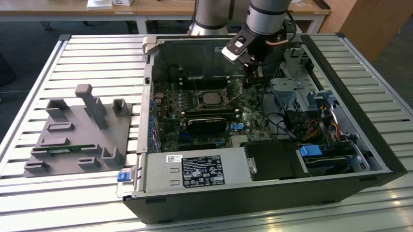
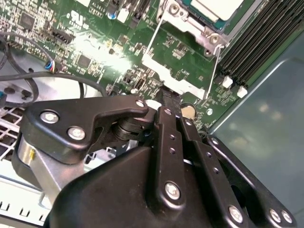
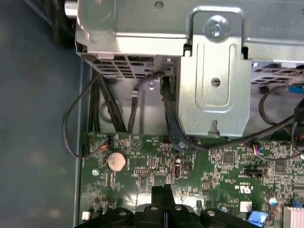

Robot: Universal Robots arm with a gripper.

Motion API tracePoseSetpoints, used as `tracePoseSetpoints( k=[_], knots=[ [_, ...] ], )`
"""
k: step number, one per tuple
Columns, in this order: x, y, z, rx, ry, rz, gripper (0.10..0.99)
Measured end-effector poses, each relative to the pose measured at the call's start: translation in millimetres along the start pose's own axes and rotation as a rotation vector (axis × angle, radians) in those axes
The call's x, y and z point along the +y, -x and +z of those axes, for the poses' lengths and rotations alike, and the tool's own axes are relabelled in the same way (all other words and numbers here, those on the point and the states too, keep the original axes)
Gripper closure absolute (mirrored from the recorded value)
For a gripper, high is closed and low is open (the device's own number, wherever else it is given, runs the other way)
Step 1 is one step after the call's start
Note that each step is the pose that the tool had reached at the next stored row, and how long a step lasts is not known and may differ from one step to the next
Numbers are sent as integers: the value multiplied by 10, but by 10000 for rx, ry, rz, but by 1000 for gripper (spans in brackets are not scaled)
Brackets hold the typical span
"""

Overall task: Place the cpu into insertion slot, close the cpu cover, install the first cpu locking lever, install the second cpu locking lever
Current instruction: 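Close the cpu cover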

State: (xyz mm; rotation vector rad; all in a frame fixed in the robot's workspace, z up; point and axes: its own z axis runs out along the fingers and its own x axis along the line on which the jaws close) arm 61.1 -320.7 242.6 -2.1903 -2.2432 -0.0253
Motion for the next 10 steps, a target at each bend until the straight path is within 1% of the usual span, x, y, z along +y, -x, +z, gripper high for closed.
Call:
tracePoseSetpoints(
  k=[4,10],
  knots=[
    [-34,-1,1,0,1,-1,980],
    [-57,-1,1,0,0,-1,980]
  ],
)
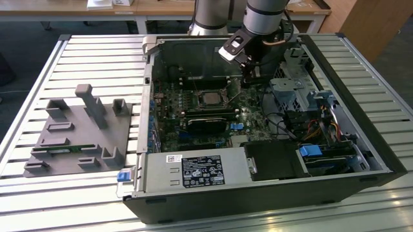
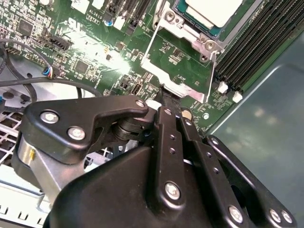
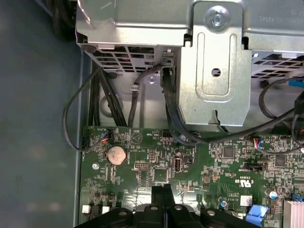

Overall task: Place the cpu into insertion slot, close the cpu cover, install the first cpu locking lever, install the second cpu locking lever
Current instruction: 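Close the cpu cover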

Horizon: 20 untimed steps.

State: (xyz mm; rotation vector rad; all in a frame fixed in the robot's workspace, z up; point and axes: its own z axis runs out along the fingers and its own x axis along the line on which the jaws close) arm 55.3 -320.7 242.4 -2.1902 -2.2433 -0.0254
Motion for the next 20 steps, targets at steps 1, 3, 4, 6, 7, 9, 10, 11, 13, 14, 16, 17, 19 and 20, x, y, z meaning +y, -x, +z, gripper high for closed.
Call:
tracePoseSetpoints(
  k=[1,3,4,6,7,9,10,11,13,14,16,17,19,20],
  knots=[
    [-5,0,0,0,0,0,980],
    [-13,0,0,0,0,0,980],
    [-19,-1,0,0,0,0,980],
    [-29,-1,0,1,0,0,980],
    [-33,-1,0,0,0,0,980],
    [-45,-1,0,0,0,0,980],
    [-58,-2,-1,-1,-1,0,980],
    [-75,-3,0,0,0,0,980],
    [-117,-3,-1,-1,0,-1,980],
    [-139,-3,-1,0,0,0,980],
    [-182,-4,-1,-1,0,0,980],
    [-203,-5,-1,0,0,0,980],
    [-251,-6,-2,0,0,1,980],
    [-273,-7,-2,-1,0,0,980]
  ],
)
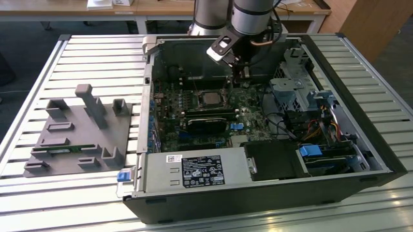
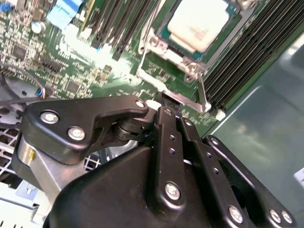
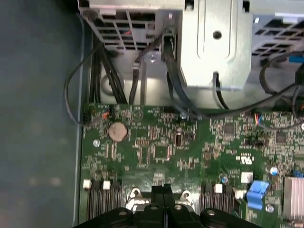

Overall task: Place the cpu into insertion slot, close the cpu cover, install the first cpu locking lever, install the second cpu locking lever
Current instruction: 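Close the cpu cover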

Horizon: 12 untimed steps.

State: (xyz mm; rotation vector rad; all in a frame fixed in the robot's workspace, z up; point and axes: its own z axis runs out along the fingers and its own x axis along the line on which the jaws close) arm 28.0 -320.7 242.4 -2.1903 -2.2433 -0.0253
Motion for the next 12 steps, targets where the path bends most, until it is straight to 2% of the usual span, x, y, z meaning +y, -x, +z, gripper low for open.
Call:
tracePoseSetpoints(
  k=[5,12],
  knots=[
    [-97,-2,0,0,0,0,980],
    [-193,-5,17,1,0,0,980]
  ],
)
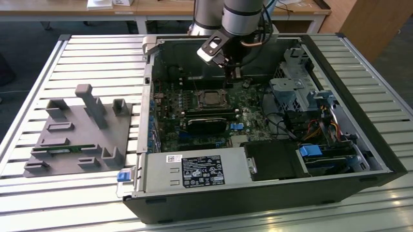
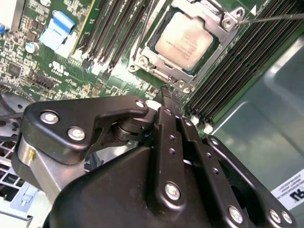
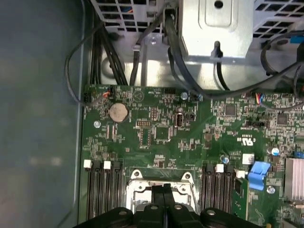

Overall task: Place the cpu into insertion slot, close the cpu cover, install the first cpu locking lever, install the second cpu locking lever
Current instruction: 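Close the cpu cover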

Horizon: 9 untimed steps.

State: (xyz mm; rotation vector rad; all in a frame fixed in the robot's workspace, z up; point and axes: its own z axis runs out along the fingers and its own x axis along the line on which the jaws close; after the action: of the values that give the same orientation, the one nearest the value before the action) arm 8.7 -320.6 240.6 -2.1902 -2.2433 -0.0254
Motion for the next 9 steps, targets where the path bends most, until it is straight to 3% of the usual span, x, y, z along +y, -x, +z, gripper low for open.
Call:
tracePoseSetpoints(
  k=[5,9],
  knots=[
    [-30,1,74,0,-3,0,980],
    [-42,2,84,-3,-4,0,980]
  ],
)
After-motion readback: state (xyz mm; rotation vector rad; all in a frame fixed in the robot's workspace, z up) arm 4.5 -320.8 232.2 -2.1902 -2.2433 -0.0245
